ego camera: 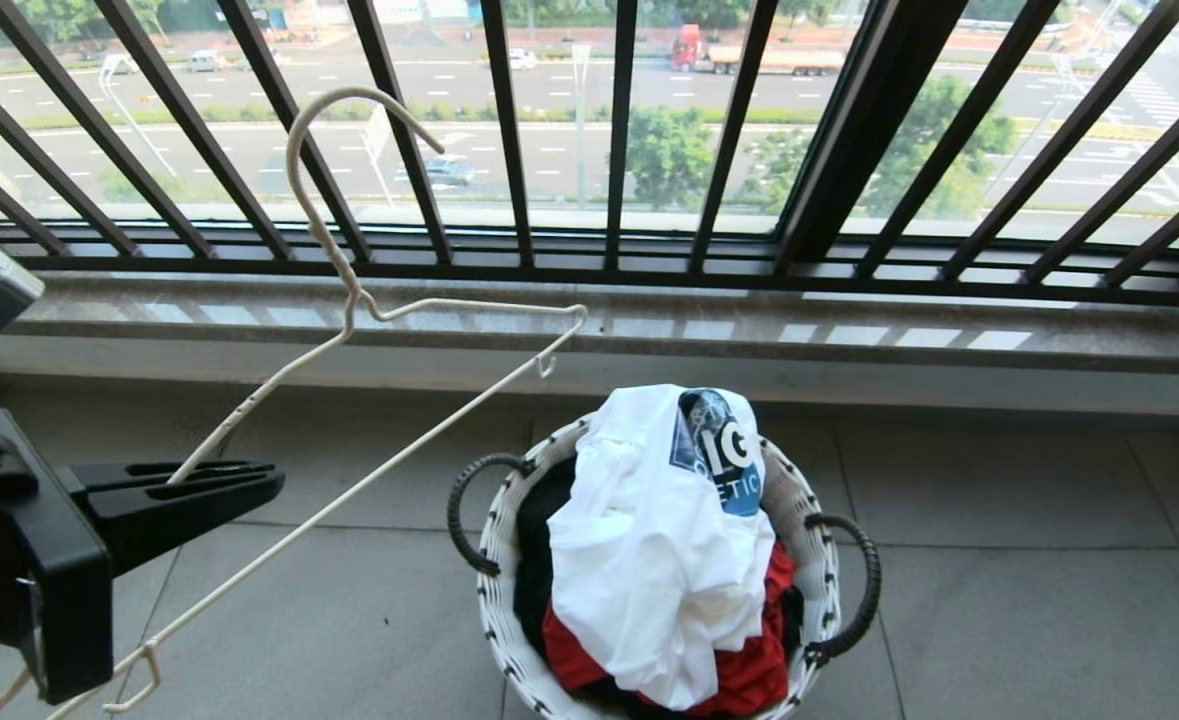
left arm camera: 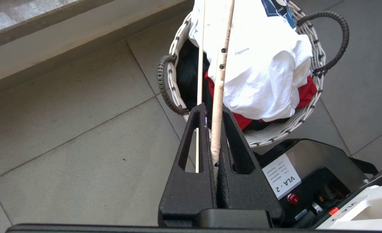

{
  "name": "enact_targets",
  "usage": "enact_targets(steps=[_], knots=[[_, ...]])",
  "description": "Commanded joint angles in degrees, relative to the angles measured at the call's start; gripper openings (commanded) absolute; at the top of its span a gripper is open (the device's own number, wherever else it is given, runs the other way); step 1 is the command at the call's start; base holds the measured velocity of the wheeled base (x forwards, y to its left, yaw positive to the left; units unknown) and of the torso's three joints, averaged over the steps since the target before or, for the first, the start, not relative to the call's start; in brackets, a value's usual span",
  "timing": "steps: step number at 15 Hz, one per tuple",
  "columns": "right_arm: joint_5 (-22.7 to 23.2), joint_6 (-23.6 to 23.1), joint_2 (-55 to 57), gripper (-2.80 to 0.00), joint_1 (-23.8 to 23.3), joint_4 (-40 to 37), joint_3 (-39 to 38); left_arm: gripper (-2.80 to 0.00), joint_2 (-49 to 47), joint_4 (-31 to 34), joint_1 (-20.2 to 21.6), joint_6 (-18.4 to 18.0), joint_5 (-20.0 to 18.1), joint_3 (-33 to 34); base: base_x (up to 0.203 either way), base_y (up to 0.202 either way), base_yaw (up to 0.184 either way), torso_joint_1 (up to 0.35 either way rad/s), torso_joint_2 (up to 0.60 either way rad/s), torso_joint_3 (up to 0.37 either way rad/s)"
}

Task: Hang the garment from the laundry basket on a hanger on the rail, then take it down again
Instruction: Pick up clothes from the basket

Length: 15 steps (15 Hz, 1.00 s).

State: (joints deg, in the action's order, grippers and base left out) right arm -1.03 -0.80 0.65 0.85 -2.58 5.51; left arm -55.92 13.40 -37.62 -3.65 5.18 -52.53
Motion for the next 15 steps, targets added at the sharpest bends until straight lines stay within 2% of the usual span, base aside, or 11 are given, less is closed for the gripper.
enact_targets(steps=[1, 4, 6, 8, 9, 12, 15], knots=[[0.47, -0.15, 6.57, -2.80, 0.04, -2.68, 5.59, -2.80, 1.25, -0.04, 0.05, -0.57, 0.09, -0.08, 0.000, 0.000, 0.000, 0.000, 0.00, 0.000], [2.48, -0.22, 22.98, -2.80, 0.08, -3.25, 11.68, -2.80, 1.25, 0.05, 0.09, -0.48, 0.57, -0.91, 0.000, 0.000, 0.000, 0.000, 0.00, 0.000], [4.43, -0.18, 34.55, -2.80, 0.27, -3.08, 16.34, -2.80, 0.86, -0.03, 0.09, -0.53, 3.04, -1.03, 0.000, 0.000, 0.000, 0.000, 0.00, 0.000], [5.78, 0.91, 45.54, -2.80, 1.91, -2.97, 21.95, -2.80, 0.46, -0.04, 0.09, -0.23, 3.34, -1.69, 0.000, 0.000, 0.000, 0.000, 0.00, 0.000], [6.21, 2.38, 50.00, -2.80, 4.58, -2.95, 25.48, -2.80, 0.56, 0.05, 0.09, -0.30, 3.34, -1.70, 0.000, 0.000, 0.000, 0.000, 0.00, 0.000], [4.97, 7.23, 61.35, -2.80, 16.88, -3.02, 33.96, -2.80, 0.75, 0.09, 0.09, -0.24, 3.46, -2.48, 0.000, 0.000, 0.000, 0.000, 0.00, 0.000], [-1.74, 12.89, 71.23, -2.80, 29.43, -2.59, 40.16, -2.80, 0.81, 0.07, 0.09, -0.13, 5.08, -2.84, 0.000, 0.000, 0.000, 0.000, 0.00, 0.000]])
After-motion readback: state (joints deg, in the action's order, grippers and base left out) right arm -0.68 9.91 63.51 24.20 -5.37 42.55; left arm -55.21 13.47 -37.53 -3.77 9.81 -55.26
